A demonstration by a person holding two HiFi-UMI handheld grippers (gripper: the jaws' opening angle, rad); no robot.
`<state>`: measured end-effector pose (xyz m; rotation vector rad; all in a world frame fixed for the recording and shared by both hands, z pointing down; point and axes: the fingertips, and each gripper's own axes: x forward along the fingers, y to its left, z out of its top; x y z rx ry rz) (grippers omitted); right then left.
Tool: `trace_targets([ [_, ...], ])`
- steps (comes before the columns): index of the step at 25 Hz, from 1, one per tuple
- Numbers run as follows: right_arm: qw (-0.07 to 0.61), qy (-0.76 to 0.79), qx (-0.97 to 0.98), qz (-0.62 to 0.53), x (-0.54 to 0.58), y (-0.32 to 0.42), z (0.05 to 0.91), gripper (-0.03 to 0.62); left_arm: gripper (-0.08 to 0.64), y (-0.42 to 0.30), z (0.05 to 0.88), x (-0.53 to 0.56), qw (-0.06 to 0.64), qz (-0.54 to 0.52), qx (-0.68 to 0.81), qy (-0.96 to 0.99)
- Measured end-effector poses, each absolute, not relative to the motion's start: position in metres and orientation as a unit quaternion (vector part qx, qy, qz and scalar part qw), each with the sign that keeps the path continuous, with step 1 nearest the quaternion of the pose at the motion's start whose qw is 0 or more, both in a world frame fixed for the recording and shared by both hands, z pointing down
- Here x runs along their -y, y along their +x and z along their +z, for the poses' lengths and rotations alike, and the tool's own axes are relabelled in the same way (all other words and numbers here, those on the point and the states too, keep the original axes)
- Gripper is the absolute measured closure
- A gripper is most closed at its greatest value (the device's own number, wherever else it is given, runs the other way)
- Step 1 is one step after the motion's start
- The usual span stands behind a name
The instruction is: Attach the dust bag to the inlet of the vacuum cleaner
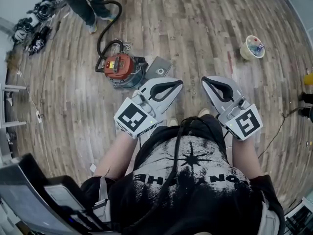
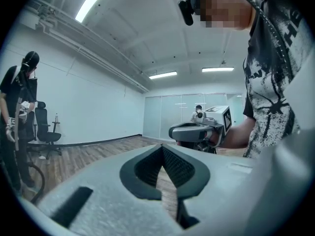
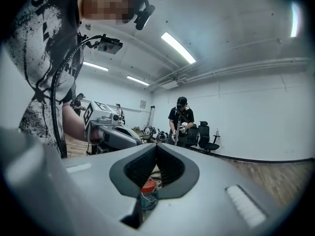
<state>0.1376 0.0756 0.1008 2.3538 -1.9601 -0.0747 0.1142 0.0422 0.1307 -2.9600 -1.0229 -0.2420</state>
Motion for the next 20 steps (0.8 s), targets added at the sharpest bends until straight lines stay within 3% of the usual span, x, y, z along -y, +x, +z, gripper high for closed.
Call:
trace_targets([
  [11,0.07,0.687,0.721,-0.055,-0.042,0.255,0.1,0.587,0.558,0.244,0.12,-0.018,0.011,-0.041,0.233,-0.972],
  [20,0.064,0.586,0.806,-0.051,-0.03,0.35,0.095,0.587,0.558,0.33,0.12,-0.003,-0.024,-0.06,0.091,-0.994],
])
